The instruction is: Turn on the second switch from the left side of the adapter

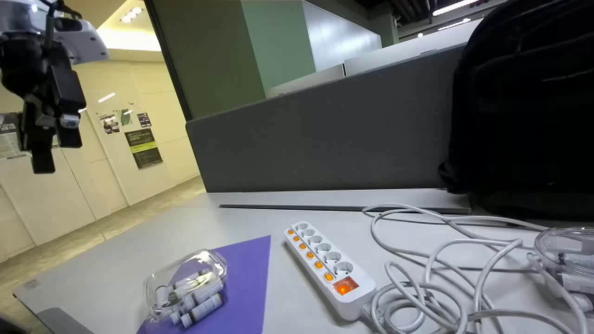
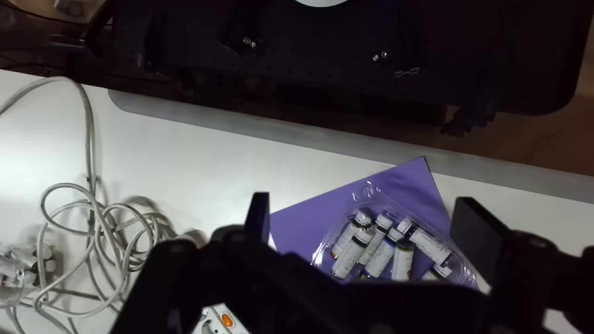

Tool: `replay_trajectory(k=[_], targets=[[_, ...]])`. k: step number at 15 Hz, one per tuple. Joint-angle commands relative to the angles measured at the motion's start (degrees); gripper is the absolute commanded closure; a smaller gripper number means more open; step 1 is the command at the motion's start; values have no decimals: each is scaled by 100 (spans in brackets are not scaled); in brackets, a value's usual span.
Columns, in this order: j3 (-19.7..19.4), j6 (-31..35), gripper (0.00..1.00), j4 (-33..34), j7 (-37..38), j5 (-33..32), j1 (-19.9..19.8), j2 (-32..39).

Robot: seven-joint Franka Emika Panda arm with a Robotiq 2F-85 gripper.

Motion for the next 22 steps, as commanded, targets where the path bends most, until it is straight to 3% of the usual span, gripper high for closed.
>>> replay_trajectory(k=[1, 13, 19, 22], targets=[[-160, -4, 0, 13, 73, -64, 184, 37], [-92, 108, 0, -20, 285, -129, 150, -39], [-34, 1435, 0, -123, 1315, -972, -202, 22], [-98, 2270, 0, -130, 1879, -1461, -560, 267]])
